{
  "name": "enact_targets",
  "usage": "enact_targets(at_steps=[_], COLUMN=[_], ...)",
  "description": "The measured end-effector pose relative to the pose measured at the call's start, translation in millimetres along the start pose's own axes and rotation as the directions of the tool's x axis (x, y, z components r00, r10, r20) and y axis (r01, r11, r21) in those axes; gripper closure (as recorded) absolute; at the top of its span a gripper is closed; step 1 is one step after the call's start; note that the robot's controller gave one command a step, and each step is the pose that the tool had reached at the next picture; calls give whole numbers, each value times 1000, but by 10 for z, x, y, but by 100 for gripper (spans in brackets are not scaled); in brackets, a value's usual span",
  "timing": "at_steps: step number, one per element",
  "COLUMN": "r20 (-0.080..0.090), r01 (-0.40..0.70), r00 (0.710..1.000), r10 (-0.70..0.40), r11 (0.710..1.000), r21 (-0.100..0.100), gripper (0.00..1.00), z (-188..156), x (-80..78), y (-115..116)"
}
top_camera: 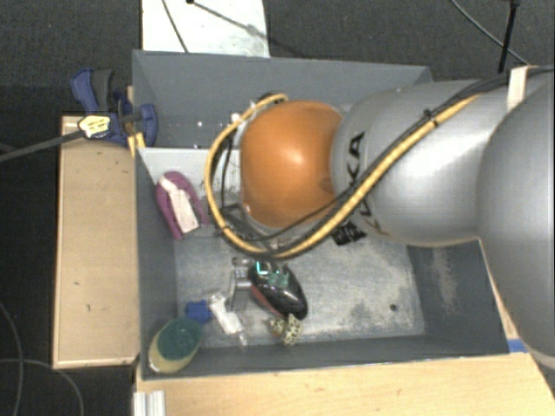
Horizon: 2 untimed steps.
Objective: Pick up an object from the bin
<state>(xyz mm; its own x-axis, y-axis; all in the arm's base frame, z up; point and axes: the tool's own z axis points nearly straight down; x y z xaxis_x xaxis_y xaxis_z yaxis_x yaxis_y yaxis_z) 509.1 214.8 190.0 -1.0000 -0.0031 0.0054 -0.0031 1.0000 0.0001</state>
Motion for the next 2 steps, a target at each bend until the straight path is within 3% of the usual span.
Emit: enact_targets(at_steps=[1, 2], r20=[3, 3], r01=[294, 264], r00=[956, 965], r10=[-294, -264], r11=[956, 965], r21=[4, 1], gripper=[0, 0], z=[481, 1124], x=[81, -535], y=[-845, -1246])
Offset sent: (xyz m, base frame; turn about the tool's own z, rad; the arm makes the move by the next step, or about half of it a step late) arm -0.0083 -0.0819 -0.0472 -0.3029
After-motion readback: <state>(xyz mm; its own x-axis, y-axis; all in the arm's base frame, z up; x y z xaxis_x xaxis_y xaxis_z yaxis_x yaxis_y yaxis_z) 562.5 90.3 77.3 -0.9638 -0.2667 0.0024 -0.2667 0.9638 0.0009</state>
